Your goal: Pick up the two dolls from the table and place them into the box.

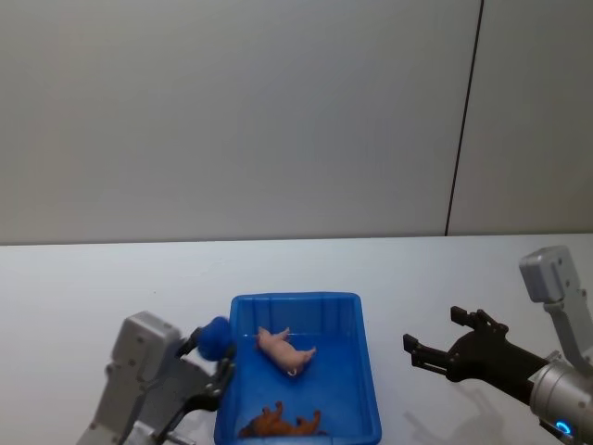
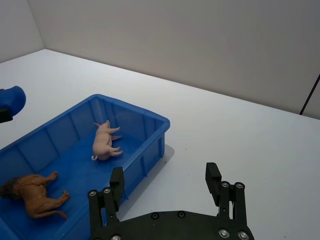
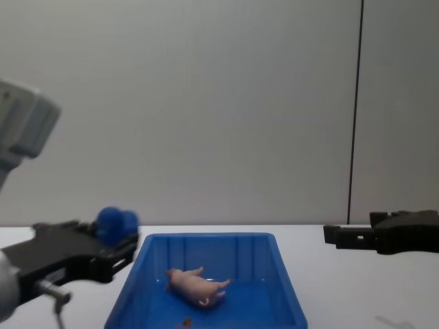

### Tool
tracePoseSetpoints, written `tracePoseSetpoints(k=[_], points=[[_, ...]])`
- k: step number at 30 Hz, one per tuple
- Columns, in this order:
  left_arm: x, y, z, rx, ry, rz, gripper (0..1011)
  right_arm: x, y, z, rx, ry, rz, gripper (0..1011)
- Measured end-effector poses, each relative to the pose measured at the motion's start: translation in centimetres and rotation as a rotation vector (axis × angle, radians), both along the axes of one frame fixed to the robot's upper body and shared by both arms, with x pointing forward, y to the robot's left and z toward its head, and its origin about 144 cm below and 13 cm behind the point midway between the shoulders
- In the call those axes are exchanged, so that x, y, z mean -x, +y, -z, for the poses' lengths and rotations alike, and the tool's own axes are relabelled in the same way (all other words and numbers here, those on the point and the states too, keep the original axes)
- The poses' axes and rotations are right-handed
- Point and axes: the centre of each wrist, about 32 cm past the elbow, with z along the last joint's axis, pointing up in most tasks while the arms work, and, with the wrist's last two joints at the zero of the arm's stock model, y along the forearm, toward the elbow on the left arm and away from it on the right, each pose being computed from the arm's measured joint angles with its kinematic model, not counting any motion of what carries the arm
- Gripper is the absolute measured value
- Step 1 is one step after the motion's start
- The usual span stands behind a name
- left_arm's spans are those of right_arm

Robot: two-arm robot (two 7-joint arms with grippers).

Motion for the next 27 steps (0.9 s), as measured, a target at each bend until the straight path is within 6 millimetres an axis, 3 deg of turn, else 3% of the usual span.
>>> tracePoseSetpoints(k=[10,17,20,27], points=[[-1.6,-2.7,-1.4,-0.007,-0.038,0.096,766,0.0,0.0,0.0,0.0,0.0,0.0,1001],[-2.2,-3.7,-1.8,-0.005,-0.05,0.137,953,0.0,0.0,0.0,0.0,0.0,0.0,1001],[-2.4,-3.8,-2.0,-0.004,-0.059,0.15,1001,0.0,0.0,0.0,0.0,0.0,0.0,1001],[-2.6,-3.9,-2.3,0.003,-0.078,0.168,1001,0.0,0.0,0.0,0.0,0.0,0.0,1001]])
